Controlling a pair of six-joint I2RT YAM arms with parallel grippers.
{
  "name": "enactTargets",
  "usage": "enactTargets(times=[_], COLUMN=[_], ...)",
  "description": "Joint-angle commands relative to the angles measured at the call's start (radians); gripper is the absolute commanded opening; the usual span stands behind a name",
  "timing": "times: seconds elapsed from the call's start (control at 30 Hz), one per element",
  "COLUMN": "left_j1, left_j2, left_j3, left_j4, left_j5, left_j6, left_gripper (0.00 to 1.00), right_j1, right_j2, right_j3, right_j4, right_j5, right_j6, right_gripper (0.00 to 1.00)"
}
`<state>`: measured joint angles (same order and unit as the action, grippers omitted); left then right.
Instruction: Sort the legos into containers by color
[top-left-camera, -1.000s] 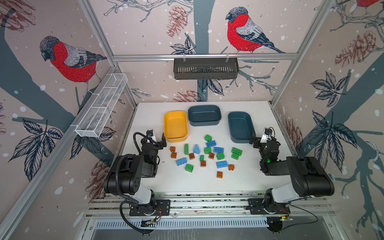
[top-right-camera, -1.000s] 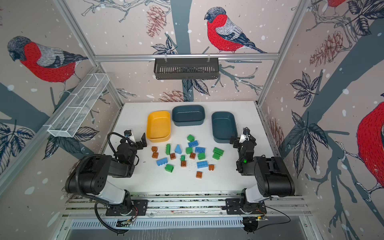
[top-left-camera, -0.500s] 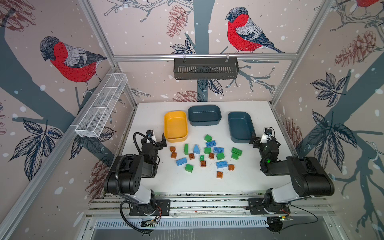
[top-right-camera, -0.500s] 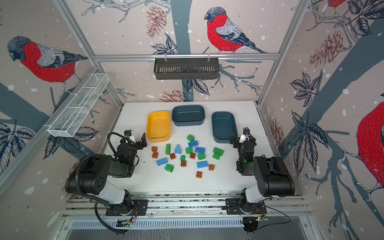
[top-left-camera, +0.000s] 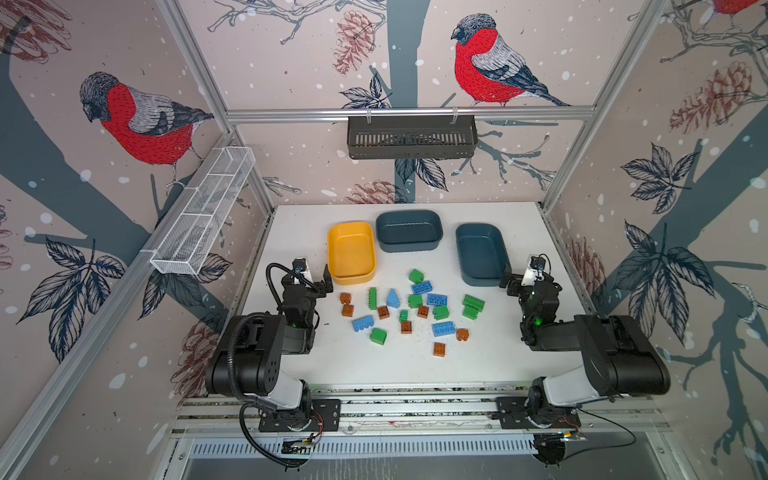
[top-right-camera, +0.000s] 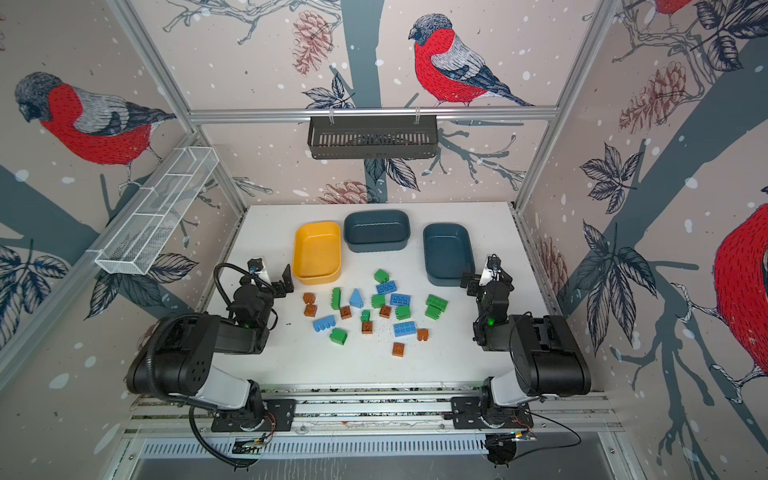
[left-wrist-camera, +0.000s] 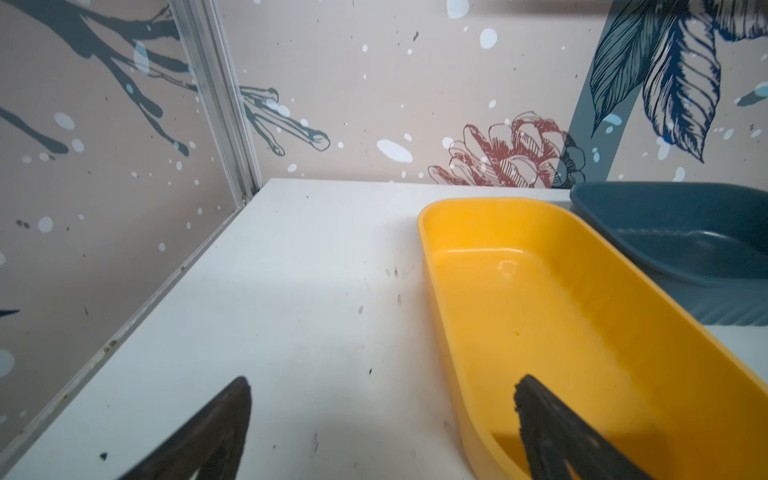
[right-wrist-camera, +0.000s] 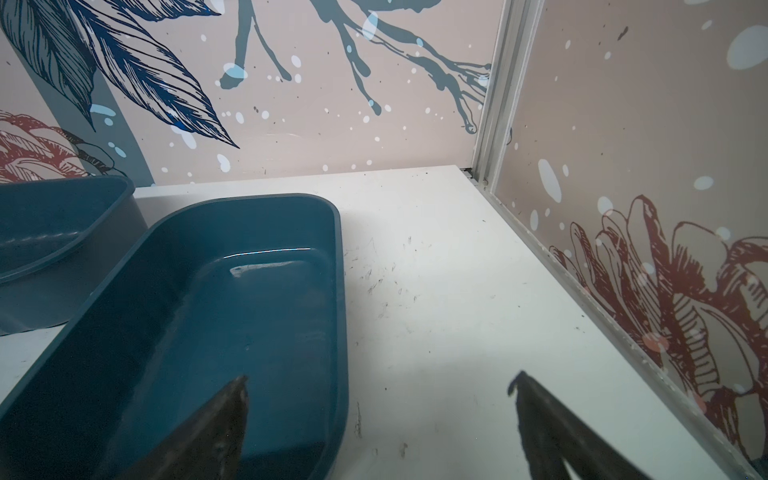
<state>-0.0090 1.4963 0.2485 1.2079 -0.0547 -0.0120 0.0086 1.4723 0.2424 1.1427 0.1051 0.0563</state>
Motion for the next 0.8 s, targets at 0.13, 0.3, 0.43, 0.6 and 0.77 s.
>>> enactTargets(times=[0.13, 0.3, 0.43, 0.6, 0.77], left_j1=[-0.027, -0.035, -0.042, -0.052, -0.060], left_j2=[-0.196, -0.313, -0.359, -0.343, -0.331], left_j3=[0.058, 0.175, 0.283, 0.415, 0.481], left_j4=[-0.212, -0.493, -0.765, -1.131, -1.393], left_j5=[-0.022, -0.019, -0.032, -0.024, 0.028], left_j6=[0.026, -0.078, -0.197, -0.314, -0.438], left_gripper=[0.98, 0.98, 0.98, 0.98, 0.97], right_j1=[0.008, 0.014, 0.034, 0.060, 0.123], right_j2=[-0.166, -0.308, -0.381, -0.428, -0.438], right_j3=[0.031, 0.068, 0.131, 0.219, 0.321], right_j4=[-0.161, -0.314, -0.479, -0.668, -0.860], right_j5=[-0.011, -0.084, -0.153, -0.266, -0.377], right_j6=[0.000, 0.017, 0.007, -0.004, -0.021], right_gripper=[0.99, 0.99, 0.99, 0.99, 1.00])
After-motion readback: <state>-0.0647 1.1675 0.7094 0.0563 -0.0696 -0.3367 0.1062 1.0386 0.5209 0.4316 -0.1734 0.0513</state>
